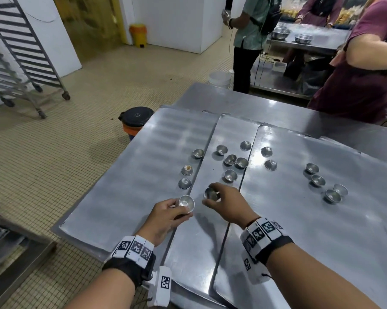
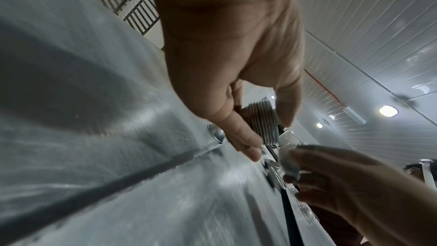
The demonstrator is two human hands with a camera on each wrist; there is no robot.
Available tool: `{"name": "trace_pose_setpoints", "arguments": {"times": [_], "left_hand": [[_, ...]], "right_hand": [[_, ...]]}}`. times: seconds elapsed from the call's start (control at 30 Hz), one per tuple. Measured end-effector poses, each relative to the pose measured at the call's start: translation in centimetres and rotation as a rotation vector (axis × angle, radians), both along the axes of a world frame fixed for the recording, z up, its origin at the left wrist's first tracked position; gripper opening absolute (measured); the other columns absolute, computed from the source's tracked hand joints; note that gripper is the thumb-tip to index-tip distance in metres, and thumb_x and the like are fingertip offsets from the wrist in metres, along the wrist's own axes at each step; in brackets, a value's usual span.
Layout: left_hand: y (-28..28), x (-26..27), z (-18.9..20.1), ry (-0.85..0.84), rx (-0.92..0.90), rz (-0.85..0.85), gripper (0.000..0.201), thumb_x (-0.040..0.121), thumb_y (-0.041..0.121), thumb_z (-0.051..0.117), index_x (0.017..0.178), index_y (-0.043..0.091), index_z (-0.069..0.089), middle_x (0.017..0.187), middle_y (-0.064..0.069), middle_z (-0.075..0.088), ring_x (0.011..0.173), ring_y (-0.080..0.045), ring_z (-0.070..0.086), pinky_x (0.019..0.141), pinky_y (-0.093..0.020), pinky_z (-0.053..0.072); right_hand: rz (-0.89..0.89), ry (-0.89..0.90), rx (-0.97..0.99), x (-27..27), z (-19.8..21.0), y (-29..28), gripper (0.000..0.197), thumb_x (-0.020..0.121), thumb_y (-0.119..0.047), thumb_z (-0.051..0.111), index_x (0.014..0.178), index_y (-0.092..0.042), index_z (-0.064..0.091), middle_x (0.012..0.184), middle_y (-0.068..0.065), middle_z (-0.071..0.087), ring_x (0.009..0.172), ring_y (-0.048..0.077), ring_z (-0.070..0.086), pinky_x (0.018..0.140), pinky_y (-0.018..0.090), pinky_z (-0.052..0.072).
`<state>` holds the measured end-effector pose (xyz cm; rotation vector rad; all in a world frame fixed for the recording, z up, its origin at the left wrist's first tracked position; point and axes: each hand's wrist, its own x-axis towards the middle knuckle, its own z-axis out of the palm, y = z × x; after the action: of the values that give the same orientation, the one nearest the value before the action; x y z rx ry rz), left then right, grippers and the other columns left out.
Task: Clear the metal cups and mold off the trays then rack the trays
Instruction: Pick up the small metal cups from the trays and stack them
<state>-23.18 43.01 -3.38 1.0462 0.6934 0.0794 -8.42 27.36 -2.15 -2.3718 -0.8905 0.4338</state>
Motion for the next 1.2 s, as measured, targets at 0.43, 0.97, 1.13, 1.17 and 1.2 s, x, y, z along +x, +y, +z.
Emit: {"name": "trace_pose_setpoints", "arguments": {"times": [0.43, 0.97, 1.13, 1.17, 1.2], "left_hand": [[-0.3, 0.3, 0.1, -0.133, -0.087, 0.003, 0.036, 0.095, -0.008, 0.04, 0.103, -0.004, 0.075, 0.103, -0.027, 0.07, 0.09, -0.026, 0.067, 0.081, -0.034, 0.06], [1.5, 1.5, -0.8, -0.073, -0.113, 0.066, 0.024, 0.096, -0.003, 0.054, 0.116, -0.009, 0.065, 0.11, -0.028, 0.073, 0.103, -0.043, 0.072, 0.092, -0.04, 0.059], [1.2, 2.0, -1.0, -0.039, -0.097, 0.056, 0.023, 0.096, -0.003, 0.051, 0.113, -0.006, 0.067, 0.107, -0.028, 0.073, 0.101, -0.043, 0.073, 0.098, -0.044, 0.055], [1.1, 2.1, -1.1, -0.032, -0.093, 0.051, 0.023, 0.096, -0.004, 0.05, 0.111, -0.004, 0.068, 0.106, -0.027, 0.074, 0.1, -0.043, 0.073, 0.1, -0.045, 0.055], [1.0, 2.1, -1.1, -0.025, -0.09, 0.047, 0.023, 0.096, -0.004, 0.049, 0.109, -0.002, 0.068, 0.104, -0.026, 0.074, 0.1, -0.044, 0.073, 0.102, -0.047, 0.054]], "right_hand": [[0.093, 0.036, 0.135, -4.0, -0.5, 1.9, 0.065, 0.076, -0.064, 0.064, 0.134, -0.035, 0.055, 0.114, -0.007, 0.073, 0.101, 0.017, 0.067, 0.089, 0.038, 0.055], [-0.06, -0.068, -0.069, 2.8, -0.1, 0.8, 0.036, 0.09, -0.038, 0.06, 0.124, -0.026, 0.066, 0.122, -0.004, 0.07, 0.098, 0.015, 0.068, 0.089, 0.033, 0.053], [-0.251, -0.105, -0.207, 8.5, -0.5, 0.9, 0.043, 0.09, -0.034, 0.053, 0.132, -0.025, 0.056, 0.134, 0.009, 0.053, 0.111, 0.036, 0.06, 0.085, 0.039, 0.048], [-0.238, -0.083, -0.252, 9.2, -0.8, 1.0, 0.048, 0.09, -0.036, 0.052, 0.137, -0.026, 0.051, 0.137, 0.011, 0.051, 0.113, 0.038, 0.059, 0.088, 0.04, 0.048], [-0.209, -0.064, -0.295, 9.9, -1.3, 1.2, 0.052, 0.089, -0.038, 0.05, 0.141, -0.027, 0.046, 0.138, 0.012, 0.05, 0.115, 0.039, 0.058, 0.089, 0.041, 0.048]]}}
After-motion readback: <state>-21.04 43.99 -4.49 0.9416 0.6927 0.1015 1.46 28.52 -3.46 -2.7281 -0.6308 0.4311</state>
